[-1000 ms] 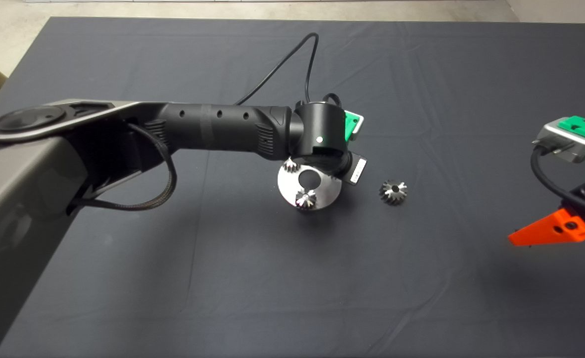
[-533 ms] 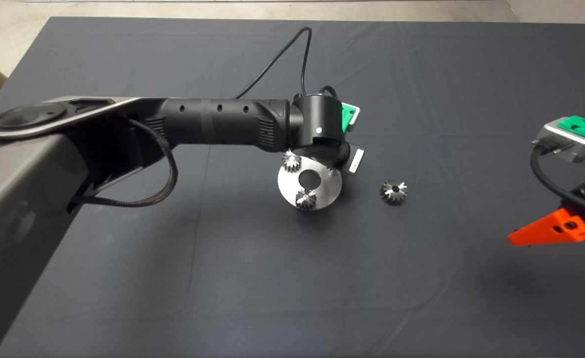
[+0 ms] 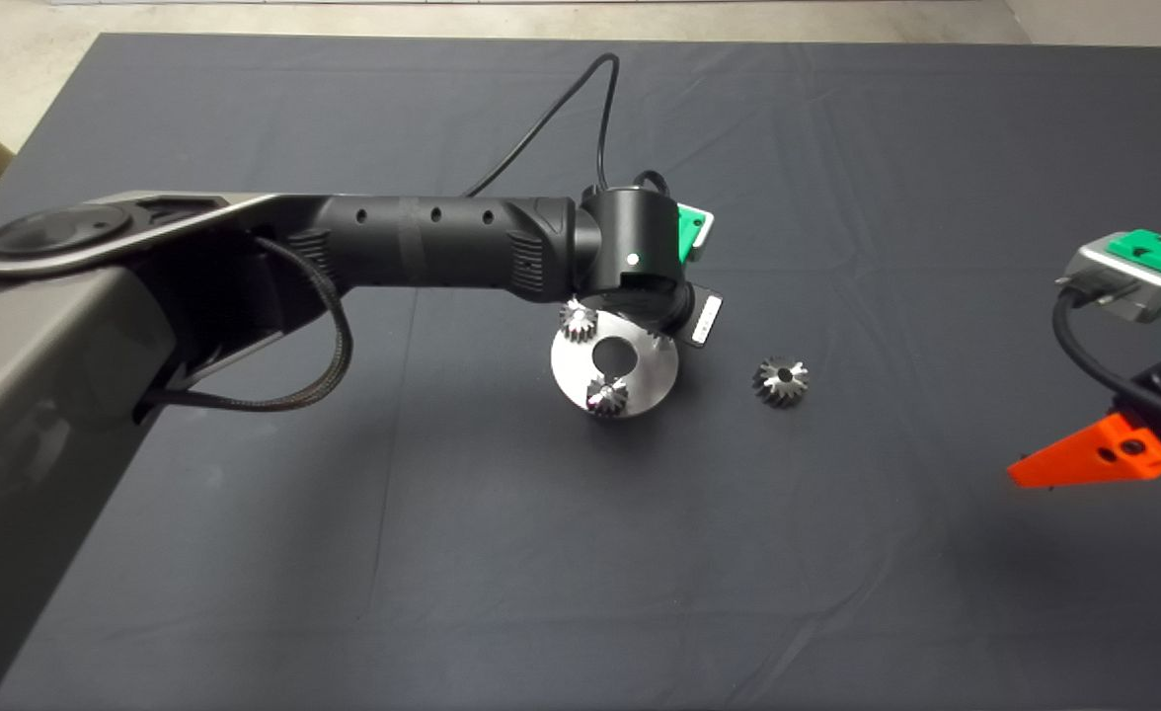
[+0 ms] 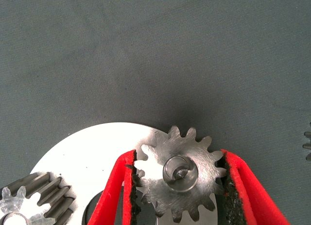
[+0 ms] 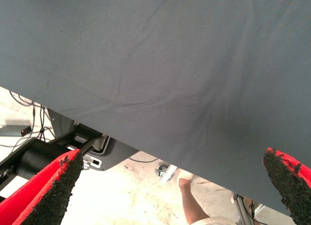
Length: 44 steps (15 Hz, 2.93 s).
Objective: Remove an incorrectly installed larger gear and replace it with the correct smaller gear
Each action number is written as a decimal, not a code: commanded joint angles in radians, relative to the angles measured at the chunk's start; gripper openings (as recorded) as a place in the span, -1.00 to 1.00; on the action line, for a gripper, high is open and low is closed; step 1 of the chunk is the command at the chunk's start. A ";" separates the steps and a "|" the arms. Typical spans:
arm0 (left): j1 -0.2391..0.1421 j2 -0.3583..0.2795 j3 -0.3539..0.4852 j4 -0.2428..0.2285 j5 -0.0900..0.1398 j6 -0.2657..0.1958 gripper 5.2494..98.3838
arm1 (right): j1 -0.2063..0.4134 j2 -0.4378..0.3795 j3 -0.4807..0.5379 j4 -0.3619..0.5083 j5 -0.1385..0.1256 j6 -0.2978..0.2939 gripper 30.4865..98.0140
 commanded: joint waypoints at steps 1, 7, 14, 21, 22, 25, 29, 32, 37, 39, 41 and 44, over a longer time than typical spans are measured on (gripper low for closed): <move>0.004 -0.004 0.001 0.010 0.035 0.006 -0.43 | 0.019 0.002 -0.003 0.027 0.001 0.002 0.99; 0.010 -0.004 0.018 0.010 0.052 0.008 -0.43 | 0.019 0.002 -0.003 0.027 0.001 0.003 0.99; 0.016 -0.006 0.027 0.010 0.067 0.010 -0.43 | 0.019 0.003 -0.003 0.027 0.001 0.003 0.99; 0.016 -0.004 0.064 0.010 0.083 0.008 -0.43 | 0.019 0.000 -0.002 0.027 0.001 0.003 0.99; 0.016 -0.004 0.064 0.010 0.081 0.008 -0.43 | 0.019 0.001 -0.002 0.027 0.001 0.005 0.99; 0.016 -0.004 0.054 0.011 0.080 0.006 -0.43 | 0.019 0.002 -0.002 0.027 0.001 0.005 0.99; 0.015 -0.004 0.050 0.011 0.077 0.000 -0.43 | 0.019 0.002 -0.002 0.029 0.001 0.005 0.99; 0.014 -0.004 0.051 0.011 0.077 0.000 -0.43 | 0.019 0.004 -0.003 0.027 0.001 0.005 0.99; 0.013 -0.004 0.051 0.011 0.078 -0.001 -0.47 | 0.019 0.005 -0.003 0.027 0.001 0.005 0.99; 0.013 -0.004 0.057 0.011 0.078 -0.004 -0.47 | 0.019 0.005 -0.003 0.027 0.001 0.005 0.99; 0.011 -0.004 0.060 0.011 0.078 -0.006 -0.47 | 0.019 0.006 -0.003 0.027 0.001 0.005 0.99; 0.011 -0.004 0.055 0.013 0.078 -0.008 -0.47 | 0.019 0.003 -0.002 0.029 0.001 0.005 0.99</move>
